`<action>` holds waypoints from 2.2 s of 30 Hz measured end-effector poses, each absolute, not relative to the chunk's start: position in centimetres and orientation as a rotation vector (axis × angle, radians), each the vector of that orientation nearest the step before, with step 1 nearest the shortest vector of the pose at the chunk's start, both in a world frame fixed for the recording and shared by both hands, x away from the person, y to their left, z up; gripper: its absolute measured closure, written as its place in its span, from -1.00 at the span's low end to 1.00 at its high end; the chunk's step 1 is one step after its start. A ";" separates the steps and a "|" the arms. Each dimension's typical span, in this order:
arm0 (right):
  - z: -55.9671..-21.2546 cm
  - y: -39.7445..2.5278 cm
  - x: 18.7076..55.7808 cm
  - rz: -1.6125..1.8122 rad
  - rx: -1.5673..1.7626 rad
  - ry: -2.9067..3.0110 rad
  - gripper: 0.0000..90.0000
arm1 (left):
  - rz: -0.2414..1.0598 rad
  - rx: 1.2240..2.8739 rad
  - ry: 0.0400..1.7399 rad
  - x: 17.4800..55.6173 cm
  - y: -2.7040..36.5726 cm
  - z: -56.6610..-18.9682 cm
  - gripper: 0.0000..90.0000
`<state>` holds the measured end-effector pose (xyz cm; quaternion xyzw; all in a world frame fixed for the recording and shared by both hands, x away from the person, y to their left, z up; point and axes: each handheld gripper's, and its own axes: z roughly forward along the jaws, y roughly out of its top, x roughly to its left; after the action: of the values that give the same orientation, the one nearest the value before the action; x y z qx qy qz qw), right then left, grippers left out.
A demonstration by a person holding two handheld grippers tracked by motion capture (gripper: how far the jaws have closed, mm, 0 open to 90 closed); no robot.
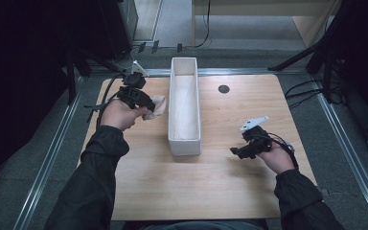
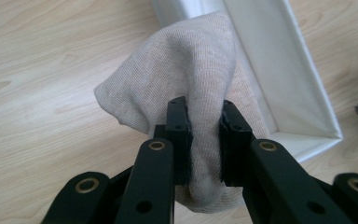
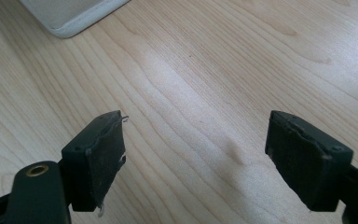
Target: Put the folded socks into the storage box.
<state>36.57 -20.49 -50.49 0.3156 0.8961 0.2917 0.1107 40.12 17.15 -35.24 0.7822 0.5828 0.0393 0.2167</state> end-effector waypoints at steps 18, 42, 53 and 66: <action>-50.5 -20.6 36.6 0.857 0.924 2.635 -0.57 | 0.048 2.191 1.545 40.1 12.0 -37.1 0.69; -50.5 -20.6 36.5 0.855 0.910 2.643 -0.57 | -0.025 2.237 1.590 40.1 8.2 -43.3 0.68; -50.6 -20.5 36.5 0.853 0.908 2.644 -0.57 | 0.003 2.247 1.632 40.2 8.0 -44.2 0.63; -50.6 -20.5 36.4 0.849 0.904 2.648 -0.57 | -0.027 2.256 1.644 40.0 7.8 -44.6 0.37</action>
<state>36.45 -20.45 -50.59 0.3073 0.9002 0.2887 0.1088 40.04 7.77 -44.59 0.7957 0.5800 -0.0096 0.1741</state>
